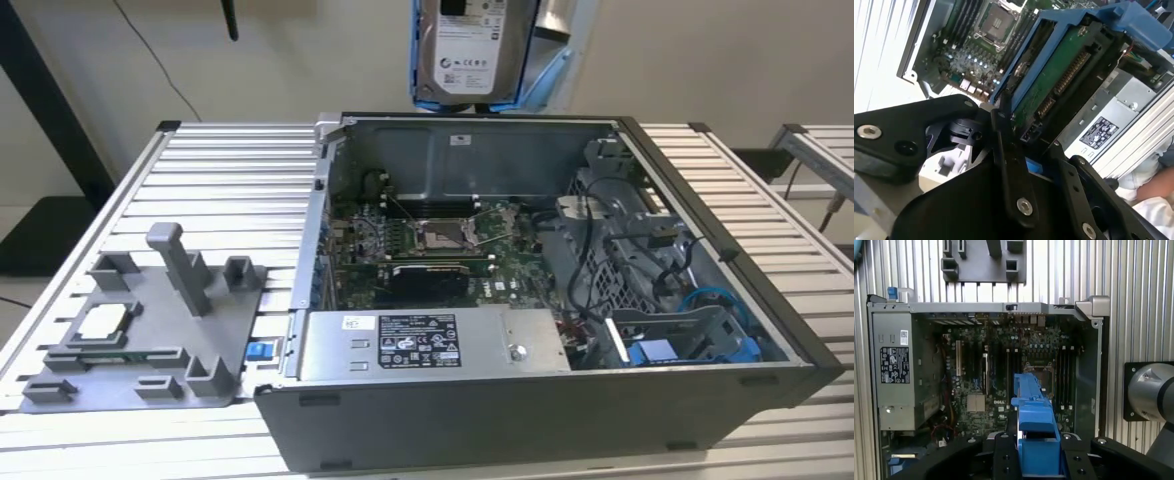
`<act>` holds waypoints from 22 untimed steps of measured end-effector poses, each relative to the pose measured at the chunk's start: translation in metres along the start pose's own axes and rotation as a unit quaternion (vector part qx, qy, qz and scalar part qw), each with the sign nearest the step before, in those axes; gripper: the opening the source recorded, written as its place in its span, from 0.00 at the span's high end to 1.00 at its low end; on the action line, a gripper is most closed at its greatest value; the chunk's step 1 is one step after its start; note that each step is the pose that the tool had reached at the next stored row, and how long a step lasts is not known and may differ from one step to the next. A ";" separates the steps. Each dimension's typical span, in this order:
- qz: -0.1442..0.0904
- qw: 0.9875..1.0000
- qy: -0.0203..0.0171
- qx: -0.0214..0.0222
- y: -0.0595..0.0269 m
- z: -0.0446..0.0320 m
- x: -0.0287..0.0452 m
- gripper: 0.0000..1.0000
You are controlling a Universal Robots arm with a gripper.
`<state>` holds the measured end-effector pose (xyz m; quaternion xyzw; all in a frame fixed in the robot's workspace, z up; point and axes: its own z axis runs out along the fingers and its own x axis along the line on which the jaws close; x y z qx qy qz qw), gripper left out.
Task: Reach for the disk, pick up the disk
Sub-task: 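Pick up the disk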
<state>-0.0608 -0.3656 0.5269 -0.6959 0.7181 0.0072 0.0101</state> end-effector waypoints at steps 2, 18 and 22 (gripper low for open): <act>0.000 1.000 0.000 0.000 -0.0013 0.0001 0.0000 1.00; 0.000 1.000 0.000 0.000 -0.0055 0.0001 -0.0002 1.00; 0.000 1.000 0.000 0.000 -0.0064 0.0001 -0.0002 1.00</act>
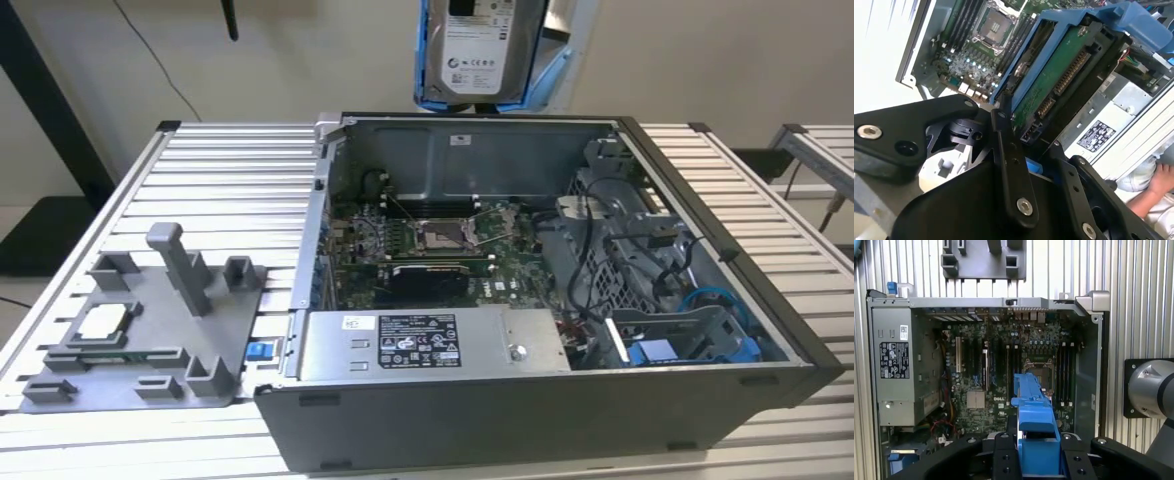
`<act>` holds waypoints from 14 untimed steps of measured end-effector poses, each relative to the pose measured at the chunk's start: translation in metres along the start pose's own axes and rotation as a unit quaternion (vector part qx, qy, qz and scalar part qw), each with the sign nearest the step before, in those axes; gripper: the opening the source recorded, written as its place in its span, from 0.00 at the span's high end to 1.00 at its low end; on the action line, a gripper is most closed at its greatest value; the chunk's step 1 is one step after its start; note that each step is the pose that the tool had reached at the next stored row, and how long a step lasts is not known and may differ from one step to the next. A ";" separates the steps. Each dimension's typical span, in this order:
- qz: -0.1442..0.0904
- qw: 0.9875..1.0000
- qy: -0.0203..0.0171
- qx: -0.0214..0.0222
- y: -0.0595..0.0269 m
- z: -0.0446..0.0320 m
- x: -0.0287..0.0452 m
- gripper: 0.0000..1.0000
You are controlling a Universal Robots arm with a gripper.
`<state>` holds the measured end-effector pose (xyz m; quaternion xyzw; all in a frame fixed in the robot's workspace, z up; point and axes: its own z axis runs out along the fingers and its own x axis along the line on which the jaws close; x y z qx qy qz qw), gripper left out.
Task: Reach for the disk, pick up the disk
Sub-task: 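Pick up the disk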
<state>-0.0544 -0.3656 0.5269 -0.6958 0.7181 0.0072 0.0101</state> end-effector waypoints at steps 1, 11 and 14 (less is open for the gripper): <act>0.000 1.000 0.000 0.000 0.0000 0.0000 0.0000 1.00; 0.000 1.000 0.000 0.000 -0.0035 0.0000 -0.0001 1.00; 0.000 1.000 0.000 0.000 -0.0070 0.0000 -0.0002 1.00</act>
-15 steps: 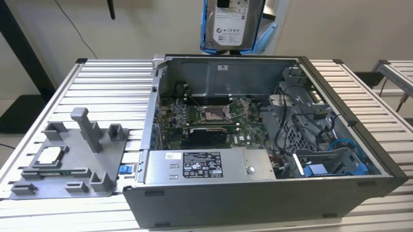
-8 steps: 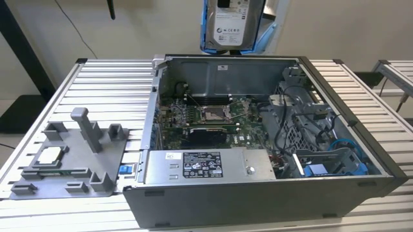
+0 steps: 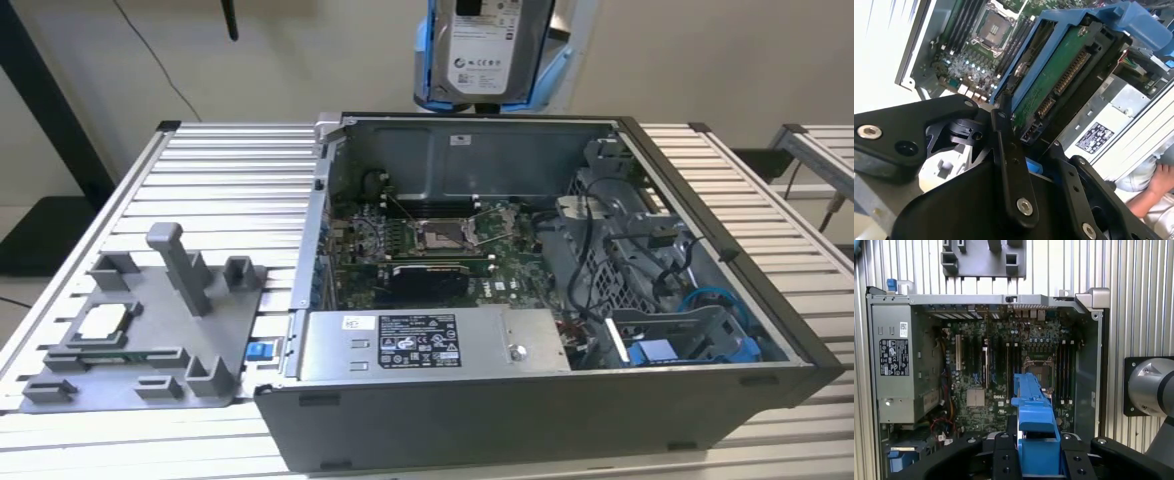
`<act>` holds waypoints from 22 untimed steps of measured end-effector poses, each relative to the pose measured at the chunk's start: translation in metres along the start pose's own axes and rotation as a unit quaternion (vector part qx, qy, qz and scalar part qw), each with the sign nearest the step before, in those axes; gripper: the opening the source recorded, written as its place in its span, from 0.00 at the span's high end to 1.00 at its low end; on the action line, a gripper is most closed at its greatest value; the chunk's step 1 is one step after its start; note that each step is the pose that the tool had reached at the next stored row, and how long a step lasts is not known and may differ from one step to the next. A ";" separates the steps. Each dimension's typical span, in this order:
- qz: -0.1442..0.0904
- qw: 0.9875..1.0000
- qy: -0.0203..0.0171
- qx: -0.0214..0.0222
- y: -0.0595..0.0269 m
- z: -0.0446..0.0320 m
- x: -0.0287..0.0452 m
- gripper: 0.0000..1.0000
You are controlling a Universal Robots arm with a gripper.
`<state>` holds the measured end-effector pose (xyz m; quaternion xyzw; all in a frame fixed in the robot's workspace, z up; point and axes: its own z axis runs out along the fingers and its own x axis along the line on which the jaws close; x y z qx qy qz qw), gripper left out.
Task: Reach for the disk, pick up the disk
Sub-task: 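Pick up the disk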
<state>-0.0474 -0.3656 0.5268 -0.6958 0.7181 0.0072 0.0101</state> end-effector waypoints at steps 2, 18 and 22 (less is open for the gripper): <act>0.000 1.000 0.000 0.000 -0.0028 0.0000 -0.0001 1.00; 0.000 1.000 0.000 0.000 -0.0443 0.0002 -0.0014 1.00; 0.000 1.000 0.000 0.000 -0.0560 0.0003 -0.0018 1.00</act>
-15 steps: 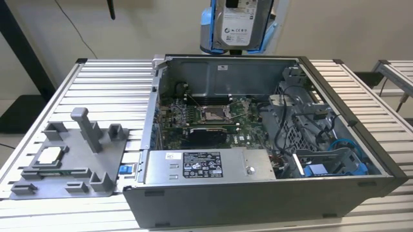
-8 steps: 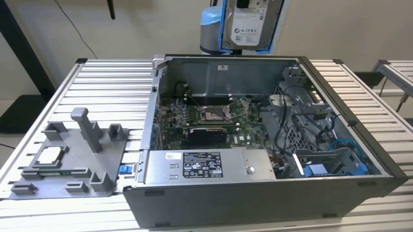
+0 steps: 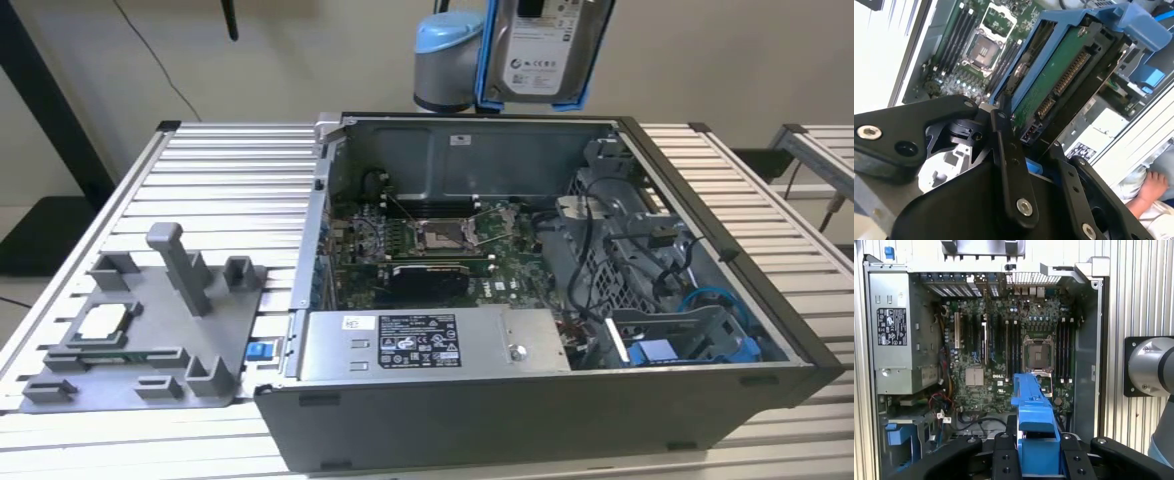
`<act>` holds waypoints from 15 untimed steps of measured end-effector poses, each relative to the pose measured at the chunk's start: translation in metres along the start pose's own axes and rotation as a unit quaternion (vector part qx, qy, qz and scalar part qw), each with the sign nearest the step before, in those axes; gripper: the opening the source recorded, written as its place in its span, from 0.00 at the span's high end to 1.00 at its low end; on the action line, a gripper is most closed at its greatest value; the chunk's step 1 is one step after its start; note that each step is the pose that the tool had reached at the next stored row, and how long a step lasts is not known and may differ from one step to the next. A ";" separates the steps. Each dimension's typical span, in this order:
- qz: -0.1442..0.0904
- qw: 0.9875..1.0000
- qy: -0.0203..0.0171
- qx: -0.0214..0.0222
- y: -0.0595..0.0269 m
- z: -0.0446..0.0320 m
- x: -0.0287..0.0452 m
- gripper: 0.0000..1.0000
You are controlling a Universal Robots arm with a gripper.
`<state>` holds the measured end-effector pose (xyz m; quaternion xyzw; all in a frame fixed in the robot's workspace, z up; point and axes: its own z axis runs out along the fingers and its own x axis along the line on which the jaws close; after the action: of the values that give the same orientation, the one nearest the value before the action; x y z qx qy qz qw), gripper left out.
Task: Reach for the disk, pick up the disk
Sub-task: 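Pick up the disk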
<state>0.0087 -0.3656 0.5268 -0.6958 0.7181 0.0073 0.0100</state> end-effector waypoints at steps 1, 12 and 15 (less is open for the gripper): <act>0.000 1.000 0.000 0.000 -0.0031 0.0000 -0.0001 1.00; 0.000 1.000 0.000 0.000 -0.0304 0.0002 -0.0009 1.00; 0.000 1.000 0.000 0.000 -0.0333 0.0001 -0.0011 1.00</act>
<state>0.0420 -0.3655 0.5268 -0.6958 0.7181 0.0074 0.0099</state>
